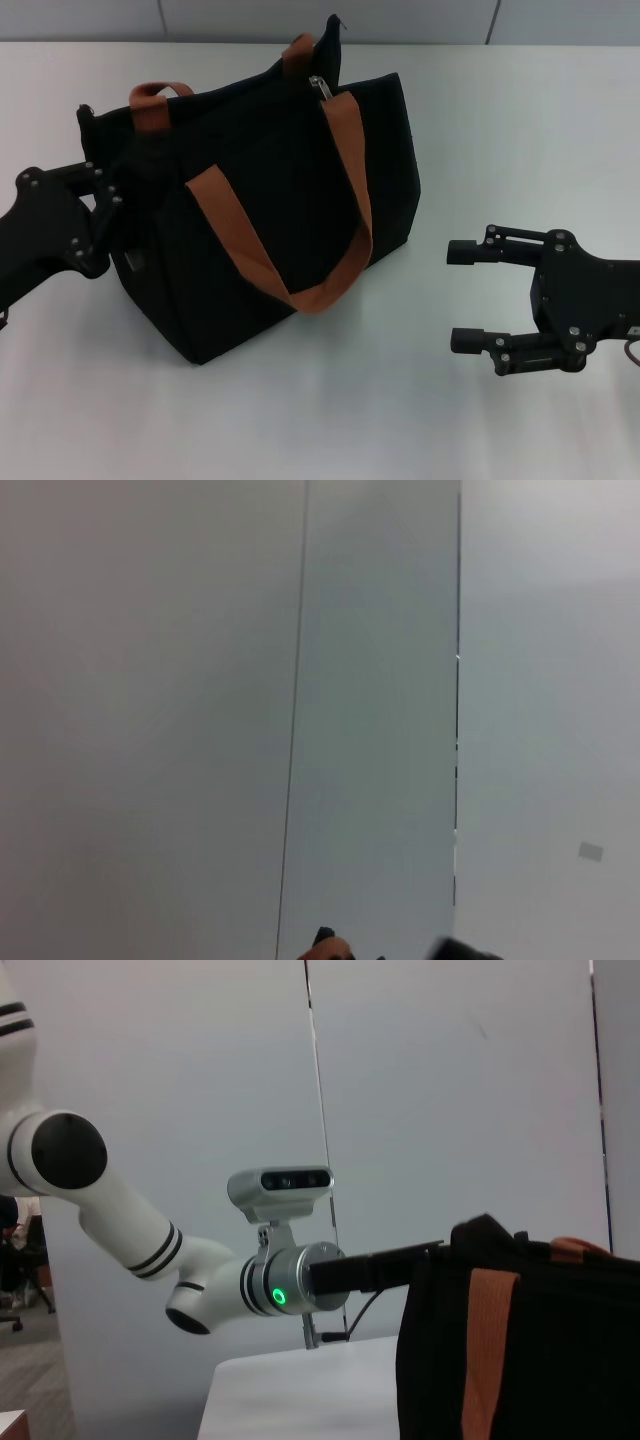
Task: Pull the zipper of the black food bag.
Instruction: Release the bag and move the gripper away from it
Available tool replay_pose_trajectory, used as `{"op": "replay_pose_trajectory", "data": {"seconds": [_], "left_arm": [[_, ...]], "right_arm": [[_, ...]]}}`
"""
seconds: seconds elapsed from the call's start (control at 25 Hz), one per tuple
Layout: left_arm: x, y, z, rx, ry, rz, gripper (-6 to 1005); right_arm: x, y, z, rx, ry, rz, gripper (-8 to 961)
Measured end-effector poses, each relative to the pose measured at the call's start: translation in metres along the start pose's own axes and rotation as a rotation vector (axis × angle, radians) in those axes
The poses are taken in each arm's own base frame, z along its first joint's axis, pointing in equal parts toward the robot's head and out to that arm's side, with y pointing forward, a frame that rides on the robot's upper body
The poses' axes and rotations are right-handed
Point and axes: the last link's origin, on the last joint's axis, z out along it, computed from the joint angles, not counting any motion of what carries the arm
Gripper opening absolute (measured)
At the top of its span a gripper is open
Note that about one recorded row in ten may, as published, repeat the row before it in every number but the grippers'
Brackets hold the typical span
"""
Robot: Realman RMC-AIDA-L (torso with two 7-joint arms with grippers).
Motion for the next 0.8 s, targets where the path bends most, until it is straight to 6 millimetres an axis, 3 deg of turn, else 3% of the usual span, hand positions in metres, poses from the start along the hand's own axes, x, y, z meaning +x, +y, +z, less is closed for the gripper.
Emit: {"op": "replay_pose_trajectory", "data": {"seconds": [0.2,0.52,0.8], "left_arm": [[0.009,-0.010,-0.007,-0.005,-0.019,-0.110,23],[0.048,-0.029,-0.022,-0.040,0.049,-0.214,299],[0.061,-0.024,-0.020,-0.114,0.100,-0.185,574]], "right_arm": [[0.002,-0.001,0.001,0.008,0.005,0.000,820],[0.010,-0.005,0.011,0.053,0.025,0.013,820],[0.011,-0.006,0.013,0.057,0.020,0.007,820]]}}
